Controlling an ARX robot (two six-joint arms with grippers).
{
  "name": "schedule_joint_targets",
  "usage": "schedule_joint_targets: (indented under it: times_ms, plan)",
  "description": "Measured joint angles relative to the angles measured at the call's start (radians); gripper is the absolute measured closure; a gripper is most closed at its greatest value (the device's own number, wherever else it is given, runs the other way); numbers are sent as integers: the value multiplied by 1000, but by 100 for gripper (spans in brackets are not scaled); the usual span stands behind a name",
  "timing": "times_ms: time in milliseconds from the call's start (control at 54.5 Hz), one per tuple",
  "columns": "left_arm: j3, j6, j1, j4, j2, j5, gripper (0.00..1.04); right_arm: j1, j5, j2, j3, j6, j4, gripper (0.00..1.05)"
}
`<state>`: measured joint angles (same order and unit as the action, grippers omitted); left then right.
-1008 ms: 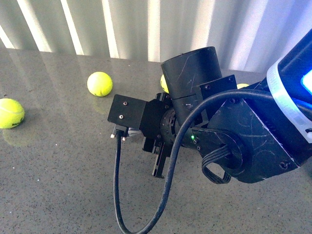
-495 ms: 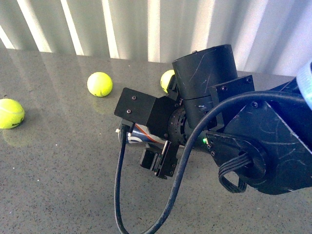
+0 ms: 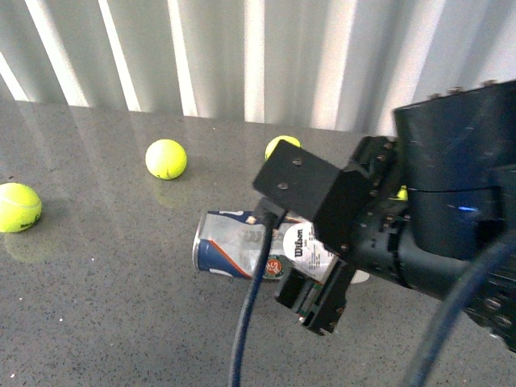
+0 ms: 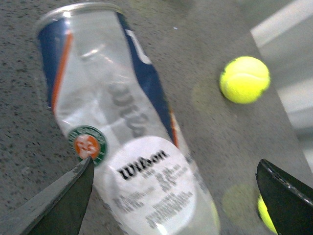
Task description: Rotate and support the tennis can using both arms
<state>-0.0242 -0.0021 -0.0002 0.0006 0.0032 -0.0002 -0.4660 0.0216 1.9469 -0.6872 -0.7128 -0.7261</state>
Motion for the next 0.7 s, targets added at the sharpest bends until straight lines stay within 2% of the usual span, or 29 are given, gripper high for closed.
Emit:
schedule_joint_targets:
  times_ms: [165,220,403,458,550,697]
  plan:
    - [0,0,0,0,0,0,7,93,-106,-113,140,19,-148,7]
    - [0,0,0,0,0,0,7,162,-187,-198,231,20,-241,7]
    - [0,0,0,0,0,0,7,303,-383,-431,409,23,-393,7]
    - [0,0,0,0,0,0,7,335,-443,-540,456,50,-386,7]
    - [0,0,0,0,0,0,7,352,-489,-750,533,97,-330,7]
    - [0,0,0,0,0,0,7,349,-567,-1218,625,157,-110,7]
